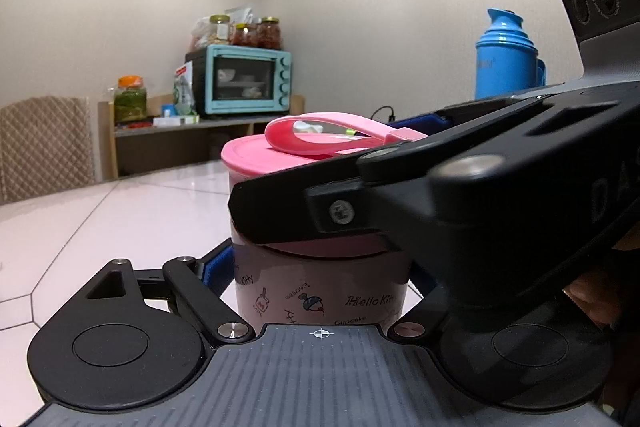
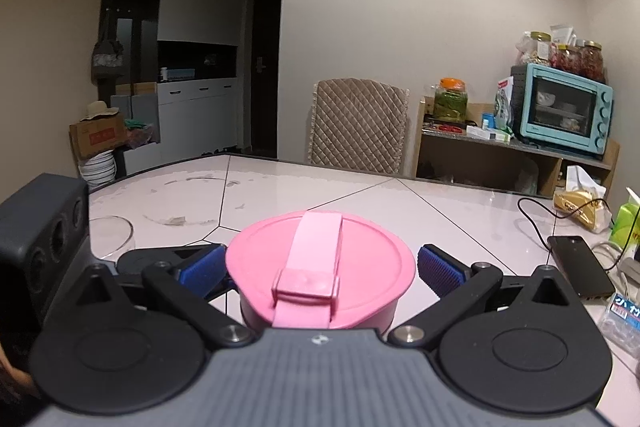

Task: Unscrew bottle cap and pour
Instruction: 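Bring the right gripper over the pink lid and close on its rim, then twist the pink lid with the right gripper while the left gripper holds the bottle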

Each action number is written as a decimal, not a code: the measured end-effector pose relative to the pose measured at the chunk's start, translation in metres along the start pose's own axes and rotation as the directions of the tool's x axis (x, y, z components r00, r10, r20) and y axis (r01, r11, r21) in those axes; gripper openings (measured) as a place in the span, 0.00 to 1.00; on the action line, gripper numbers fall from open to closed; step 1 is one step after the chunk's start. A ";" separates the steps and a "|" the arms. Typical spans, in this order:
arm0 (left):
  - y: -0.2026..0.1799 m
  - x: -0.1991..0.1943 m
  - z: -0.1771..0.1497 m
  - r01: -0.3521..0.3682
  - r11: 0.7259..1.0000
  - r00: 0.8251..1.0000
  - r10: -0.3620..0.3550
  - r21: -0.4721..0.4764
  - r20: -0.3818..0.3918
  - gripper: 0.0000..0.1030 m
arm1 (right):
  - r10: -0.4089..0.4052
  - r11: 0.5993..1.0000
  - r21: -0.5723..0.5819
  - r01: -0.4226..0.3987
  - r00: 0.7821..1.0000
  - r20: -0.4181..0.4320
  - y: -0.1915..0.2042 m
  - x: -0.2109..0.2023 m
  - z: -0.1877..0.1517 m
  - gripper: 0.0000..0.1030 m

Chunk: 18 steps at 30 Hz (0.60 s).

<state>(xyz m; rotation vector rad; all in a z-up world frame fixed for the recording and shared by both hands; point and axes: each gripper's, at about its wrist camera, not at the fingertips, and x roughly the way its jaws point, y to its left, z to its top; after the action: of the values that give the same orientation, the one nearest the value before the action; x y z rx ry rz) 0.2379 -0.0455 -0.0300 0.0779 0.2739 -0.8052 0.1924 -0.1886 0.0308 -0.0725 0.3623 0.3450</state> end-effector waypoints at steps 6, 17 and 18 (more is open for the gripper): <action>-0.002 0.001 0.000 -0.001 1.000 1.000 0.001 0.000 -0.001 0.87 | -0.010 0.999 0.030 0.010 1.000 -0.010 0.000 0.005 -0.003 0.99; -0.004 0.000 0.000 0.000 1.000 1.000 0.000 -0.001 -0.001 0.87 | 0.007 0.999 0.045 -0.006 1.000 -0.024 -0.002 0.008 -0.007 0.89; -0.004 0.000 0.000 0.000 1.000 1.000 0.000 -0.001 -0.001 0.87 | 0.008 0.999 0.045 -0.007 1.000 -0.023 -0.002 0.008 -0.007 0.88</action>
<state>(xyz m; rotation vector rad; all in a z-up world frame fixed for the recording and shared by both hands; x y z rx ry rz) 0.2348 -0.0480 -0.0293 0.0773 0.2757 -0.8050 0.1978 -0.1890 0.0213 -0.0307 0.3935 0.3438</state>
